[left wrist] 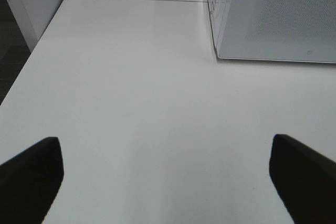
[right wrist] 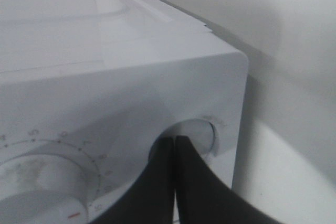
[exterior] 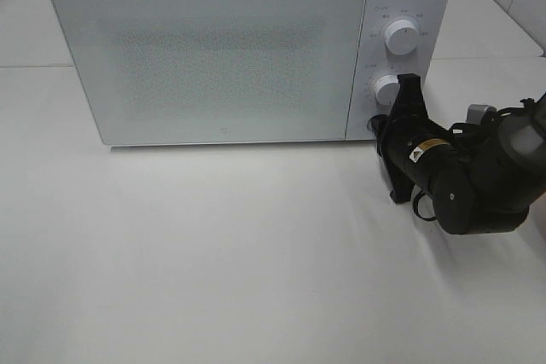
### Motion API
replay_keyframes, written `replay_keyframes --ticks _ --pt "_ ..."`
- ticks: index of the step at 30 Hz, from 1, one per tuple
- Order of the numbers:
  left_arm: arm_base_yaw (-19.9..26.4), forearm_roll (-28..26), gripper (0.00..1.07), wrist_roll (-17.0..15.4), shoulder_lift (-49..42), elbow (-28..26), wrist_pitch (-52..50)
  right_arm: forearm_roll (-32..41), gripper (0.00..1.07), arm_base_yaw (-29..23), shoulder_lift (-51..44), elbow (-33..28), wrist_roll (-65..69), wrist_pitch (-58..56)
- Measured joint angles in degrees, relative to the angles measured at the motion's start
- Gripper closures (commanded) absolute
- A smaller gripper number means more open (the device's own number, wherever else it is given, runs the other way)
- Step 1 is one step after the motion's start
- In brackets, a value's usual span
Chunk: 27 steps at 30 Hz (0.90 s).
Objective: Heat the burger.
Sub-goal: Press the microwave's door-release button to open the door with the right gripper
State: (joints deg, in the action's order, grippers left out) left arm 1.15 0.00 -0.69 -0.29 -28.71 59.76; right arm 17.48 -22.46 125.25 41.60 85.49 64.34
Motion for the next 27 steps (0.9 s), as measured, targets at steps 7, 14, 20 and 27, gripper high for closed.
replay_keyframes --ticks 7,14,20,27 --pt "0.0 0.0 0.04 0.0 0.0 0.0 0.0 -0.5 1.07 0.6 0.0 0.9 0.5 -2.1" --pt "0.0 0.0 0.04 0.0 0.0 0.0 0.0 -1.1 1.07 0.9 -0.1 1.3 1.2 -3.0" --pt "0.0 0.0 0.04 0.0 0.0 0.0 0.0 -1.1 1.07 1.1 -0.1 1.9 1.3 -4.2" --pt "0.0 0.0 0.04 0.0 0.0 0.0 0.0 -1.1 1.07 1.4 -0.2 2.9 1.4 -6.2"
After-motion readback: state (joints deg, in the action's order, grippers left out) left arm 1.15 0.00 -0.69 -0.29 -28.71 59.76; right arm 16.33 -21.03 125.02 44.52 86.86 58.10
